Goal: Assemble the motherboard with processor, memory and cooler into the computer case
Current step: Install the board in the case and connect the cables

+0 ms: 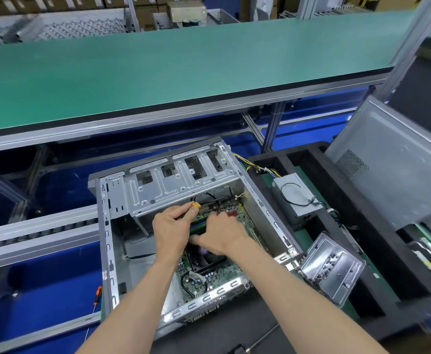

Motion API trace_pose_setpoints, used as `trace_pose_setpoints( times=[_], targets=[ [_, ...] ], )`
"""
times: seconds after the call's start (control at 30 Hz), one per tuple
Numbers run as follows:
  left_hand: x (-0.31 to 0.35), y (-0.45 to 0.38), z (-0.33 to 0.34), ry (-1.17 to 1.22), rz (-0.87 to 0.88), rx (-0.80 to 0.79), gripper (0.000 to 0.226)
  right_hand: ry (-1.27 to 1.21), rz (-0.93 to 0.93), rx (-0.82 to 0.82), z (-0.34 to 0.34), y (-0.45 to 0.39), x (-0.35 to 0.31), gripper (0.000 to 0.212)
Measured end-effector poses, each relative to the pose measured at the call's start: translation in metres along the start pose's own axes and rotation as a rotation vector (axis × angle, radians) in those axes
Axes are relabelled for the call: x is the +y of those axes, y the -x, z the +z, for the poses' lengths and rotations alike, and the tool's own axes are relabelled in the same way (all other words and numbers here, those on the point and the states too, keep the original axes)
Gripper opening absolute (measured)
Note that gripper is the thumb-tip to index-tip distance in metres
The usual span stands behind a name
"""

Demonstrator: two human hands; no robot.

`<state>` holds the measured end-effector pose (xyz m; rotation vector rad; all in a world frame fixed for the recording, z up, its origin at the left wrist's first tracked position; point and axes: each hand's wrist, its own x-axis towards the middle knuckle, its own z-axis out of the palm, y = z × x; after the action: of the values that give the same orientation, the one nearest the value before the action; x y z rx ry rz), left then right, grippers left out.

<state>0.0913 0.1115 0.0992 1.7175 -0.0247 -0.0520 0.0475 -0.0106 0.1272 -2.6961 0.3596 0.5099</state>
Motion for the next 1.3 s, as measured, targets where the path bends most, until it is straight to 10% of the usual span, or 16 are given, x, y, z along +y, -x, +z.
trace_pose_setpoints(
  times=[0.13, 0.3, 0.7, 1.3],
  targets=[
    [0.001, 0.001, 0.0, -0.043, 0.036, -0.016, 0.017, 0.012, 0.088, -0.102, 0.021, 0.008, -0.024, 0.101],
    [0.014, 0.003, 0.012, -0.227, 0.189, -0.152, 0.014, 0.103, -0.037, -0.079, 0.023, 0.009, -0.028, 0.072],
    [0.059, -0.012, 0.079, -0.882, 0.24, -0.763, 0.017, 0.485, -0.169, -0.269, 0.011, 0.014, -0.016, 0.077],
    [0.048, -0.022, 0.1, -0.938, 0.208, -0.708, 0.023, 0.523, -0.339, -0.299, 0.018, -0.004, -0.005, 0.086]
  ],
)
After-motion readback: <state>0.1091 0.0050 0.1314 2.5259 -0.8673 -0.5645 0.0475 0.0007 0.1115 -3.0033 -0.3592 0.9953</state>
